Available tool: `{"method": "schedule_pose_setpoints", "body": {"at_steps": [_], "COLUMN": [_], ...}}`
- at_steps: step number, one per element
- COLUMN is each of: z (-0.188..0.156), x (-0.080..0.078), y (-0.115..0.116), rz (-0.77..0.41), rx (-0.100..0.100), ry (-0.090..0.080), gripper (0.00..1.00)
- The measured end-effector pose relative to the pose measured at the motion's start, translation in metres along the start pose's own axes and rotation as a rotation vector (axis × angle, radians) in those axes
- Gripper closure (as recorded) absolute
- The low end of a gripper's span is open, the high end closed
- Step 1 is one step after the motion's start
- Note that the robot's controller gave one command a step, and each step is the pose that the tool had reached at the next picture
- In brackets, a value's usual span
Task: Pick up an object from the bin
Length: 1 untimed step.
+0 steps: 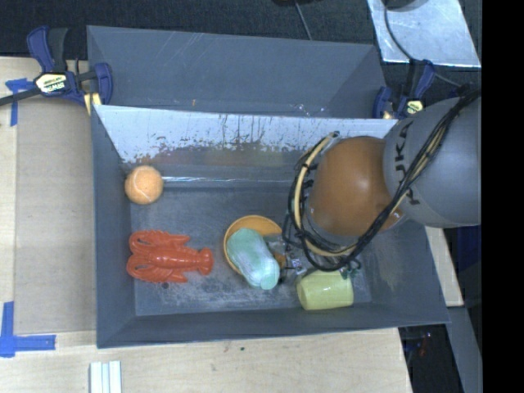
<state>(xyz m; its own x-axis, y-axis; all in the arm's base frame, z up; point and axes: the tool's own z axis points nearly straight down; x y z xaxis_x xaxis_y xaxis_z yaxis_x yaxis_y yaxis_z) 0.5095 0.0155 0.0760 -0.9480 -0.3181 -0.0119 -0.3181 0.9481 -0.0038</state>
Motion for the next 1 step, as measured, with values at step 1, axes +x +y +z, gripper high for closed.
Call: {"method": "schedule_pose_setpoints", "body": {"at_steps": [1], "z": [0.0021], "x": [0.0221], "y": [-0.0034], "rz": [-0.103], "rx": [-0.001], "ry": [0.004], "gripper": [1.00]}}
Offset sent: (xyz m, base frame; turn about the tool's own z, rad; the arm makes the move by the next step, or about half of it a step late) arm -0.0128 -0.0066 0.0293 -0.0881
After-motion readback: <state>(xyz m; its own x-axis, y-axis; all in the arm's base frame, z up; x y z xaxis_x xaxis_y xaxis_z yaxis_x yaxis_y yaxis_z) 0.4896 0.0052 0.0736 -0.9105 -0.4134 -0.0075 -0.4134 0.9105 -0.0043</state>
